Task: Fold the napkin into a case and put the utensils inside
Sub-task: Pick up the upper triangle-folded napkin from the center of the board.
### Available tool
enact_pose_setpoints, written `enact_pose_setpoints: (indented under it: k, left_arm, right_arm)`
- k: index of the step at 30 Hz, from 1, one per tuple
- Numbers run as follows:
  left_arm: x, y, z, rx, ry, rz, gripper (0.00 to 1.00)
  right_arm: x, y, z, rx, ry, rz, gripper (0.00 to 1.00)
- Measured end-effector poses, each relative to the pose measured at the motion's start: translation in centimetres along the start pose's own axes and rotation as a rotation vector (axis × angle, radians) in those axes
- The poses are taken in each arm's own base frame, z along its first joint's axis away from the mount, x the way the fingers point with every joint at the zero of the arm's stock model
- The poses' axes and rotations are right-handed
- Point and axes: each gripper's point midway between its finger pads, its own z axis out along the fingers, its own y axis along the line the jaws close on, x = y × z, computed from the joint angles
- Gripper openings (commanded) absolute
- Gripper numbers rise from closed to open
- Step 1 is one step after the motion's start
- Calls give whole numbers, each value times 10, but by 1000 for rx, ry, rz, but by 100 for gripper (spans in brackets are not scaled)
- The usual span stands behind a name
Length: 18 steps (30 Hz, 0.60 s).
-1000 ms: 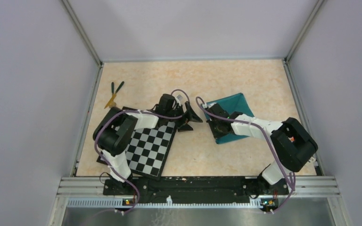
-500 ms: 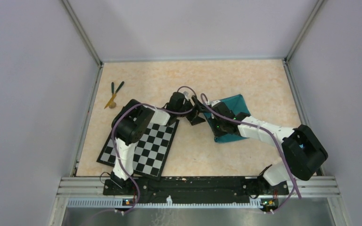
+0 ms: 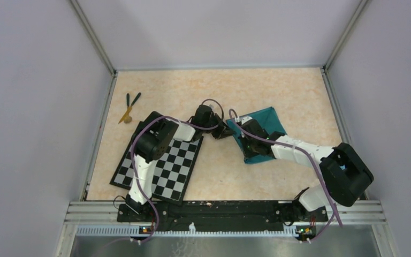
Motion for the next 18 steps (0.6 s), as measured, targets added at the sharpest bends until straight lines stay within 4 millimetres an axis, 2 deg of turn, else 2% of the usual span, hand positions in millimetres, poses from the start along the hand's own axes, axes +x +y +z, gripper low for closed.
enact_pose_setpoints:
  k: [3,10,14,18]
  left_arm:
    - [1,1,-1,-4,7,5,1]
    - [5,1,-6,-31,24,-5,0]
    - [8,0,-9,-38,38,-13,0]
    - [12,-2,-13,-49,55,-26,0]
  right_arm:
    - [7,-2,4,13,-3,-8,13]
    - [15,-3,7,68,-84,-55,51]
    - [6,6,-3,83,-174,-98,59]
    - [-17,22,-11,90,-299,-130,60]
